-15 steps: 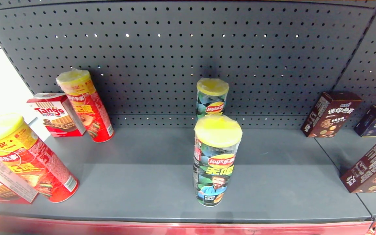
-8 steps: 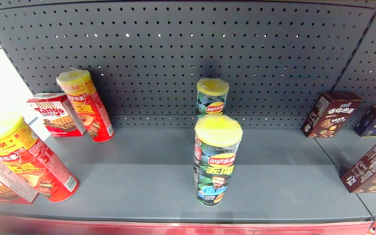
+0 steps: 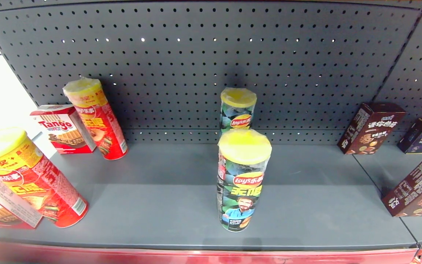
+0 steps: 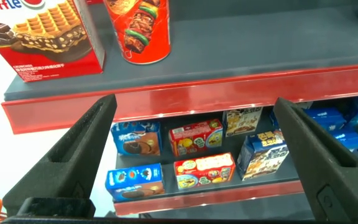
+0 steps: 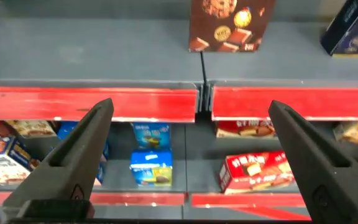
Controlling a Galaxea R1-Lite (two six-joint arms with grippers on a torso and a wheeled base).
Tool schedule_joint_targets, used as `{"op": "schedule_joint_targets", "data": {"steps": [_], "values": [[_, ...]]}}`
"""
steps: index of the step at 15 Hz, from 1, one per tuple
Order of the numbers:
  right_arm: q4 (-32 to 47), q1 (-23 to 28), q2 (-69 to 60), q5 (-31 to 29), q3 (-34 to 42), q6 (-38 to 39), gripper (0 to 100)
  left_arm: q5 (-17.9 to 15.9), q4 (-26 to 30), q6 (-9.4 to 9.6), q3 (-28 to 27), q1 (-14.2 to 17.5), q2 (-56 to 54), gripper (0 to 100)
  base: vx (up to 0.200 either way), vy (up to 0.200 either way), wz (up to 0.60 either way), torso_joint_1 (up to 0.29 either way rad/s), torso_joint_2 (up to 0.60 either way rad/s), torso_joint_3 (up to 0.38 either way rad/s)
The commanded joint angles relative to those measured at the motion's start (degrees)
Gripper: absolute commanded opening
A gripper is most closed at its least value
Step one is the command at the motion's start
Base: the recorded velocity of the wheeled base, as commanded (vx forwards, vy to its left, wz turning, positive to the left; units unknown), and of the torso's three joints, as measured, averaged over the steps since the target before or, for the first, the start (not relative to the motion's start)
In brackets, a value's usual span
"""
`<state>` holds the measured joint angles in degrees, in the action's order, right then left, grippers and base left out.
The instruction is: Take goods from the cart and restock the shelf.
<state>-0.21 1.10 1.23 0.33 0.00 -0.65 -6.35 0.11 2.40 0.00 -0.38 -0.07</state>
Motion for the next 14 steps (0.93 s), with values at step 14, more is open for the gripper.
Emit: {"op": "schedule_joint_targets", "data": {"steps": [14], "values": [[-0.06, -0.31, -1.14, 0.2, 0.0, -0.06, 100, 0.37, -0.02, -0.47, 0.0, 0.03, 0.07, 100, -0.014, 0.0, 0.0, 0.001, 0.0, 0.001]]}}
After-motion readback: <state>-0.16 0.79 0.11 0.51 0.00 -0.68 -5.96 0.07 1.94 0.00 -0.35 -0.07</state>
